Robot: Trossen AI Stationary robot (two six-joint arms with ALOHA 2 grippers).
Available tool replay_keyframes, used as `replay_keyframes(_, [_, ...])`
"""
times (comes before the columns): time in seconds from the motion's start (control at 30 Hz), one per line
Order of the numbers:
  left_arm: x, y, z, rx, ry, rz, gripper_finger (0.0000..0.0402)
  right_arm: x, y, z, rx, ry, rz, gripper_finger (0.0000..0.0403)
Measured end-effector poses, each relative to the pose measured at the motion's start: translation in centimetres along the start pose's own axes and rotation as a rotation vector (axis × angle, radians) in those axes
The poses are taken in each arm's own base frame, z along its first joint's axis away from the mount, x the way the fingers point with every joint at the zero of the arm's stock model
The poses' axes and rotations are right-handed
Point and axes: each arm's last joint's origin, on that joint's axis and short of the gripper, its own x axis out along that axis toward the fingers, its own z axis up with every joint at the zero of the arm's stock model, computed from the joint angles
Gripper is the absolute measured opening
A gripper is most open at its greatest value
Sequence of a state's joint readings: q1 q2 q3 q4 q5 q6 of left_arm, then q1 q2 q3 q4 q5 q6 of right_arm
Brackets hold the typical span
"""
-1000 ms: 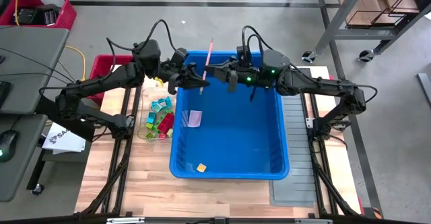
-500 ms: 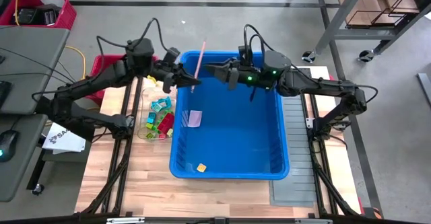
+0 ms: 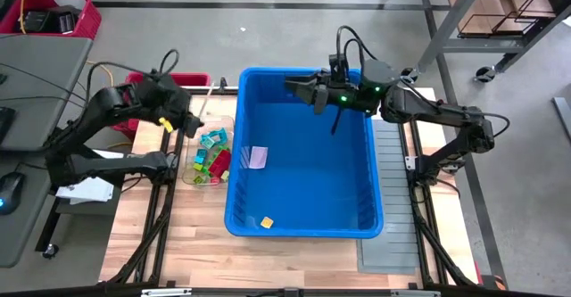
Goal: Sort blocks
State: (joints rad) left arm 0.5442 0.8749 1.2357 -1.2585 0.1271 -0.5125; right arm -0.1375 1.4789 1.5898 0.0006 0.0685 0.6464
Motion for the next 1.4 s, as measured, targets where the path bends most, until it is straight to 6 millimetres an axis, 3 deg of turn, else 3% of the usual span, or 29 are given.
replay_keyframes(0.1, [1.7, 1.3, -1.8, -0.111, 0.07, 0.056, 0.001, 0.1, -0.2, -0.4, 0.004, 0.027, -0.02, 0.0209])
replay_keyframes(0.3, [7.1, 3.8, -5.4, -0.278, 0.246, 0.179, 0.001, 0.2, -0.5, -0.7, 0.004, 0.056, -0.042, 0.0209])
replay_keyframes(0.43, [9.7, 4.6, -6.6, -0.325, 0.264, 0.191, 0.0011, 0.2, -0.5, -0.7, 0.006, 0.058, -0.042, 0.0209])
replay_keyframes(0.9, [10.2, 4.3, -6.7, -0.282, 0.281, 0.08, 0.0175, -0.5, -0.7, -0.8, 0.045, 0.116, -0.084, 0.0209])
replay_keyframes(1.03, [9.0, 3.2, -5.4, -0.25, 0.144, -0.047, 0.0196, -2.0, -3.4, -1.6, 0.126, 0.238, -0.403, 0.0209])
replay_keyframes(1.13, [7.4, 2.5, -4.1, -0.232, -0.012, -0.095, 0.0201, -2.0, -6.5, -3.3, 0.177, 0.337, -0.67, 0.0209])
replay_keyframes(1.27, [5.5, 1.9, -2.6, -0.221, -0.165, -0.139, 0.0202, 0.2, -11.5, -5.9, 0.249, 0.42, -0.905, 0.0209])
replay_keyframes(1.4, [4.3, 1.5, -1.7, -0.196, -0.237, -0.173, 0.0202, 2.8, -18.0, -9.3, 0.283, 0.522, -1.082, 0.0209])
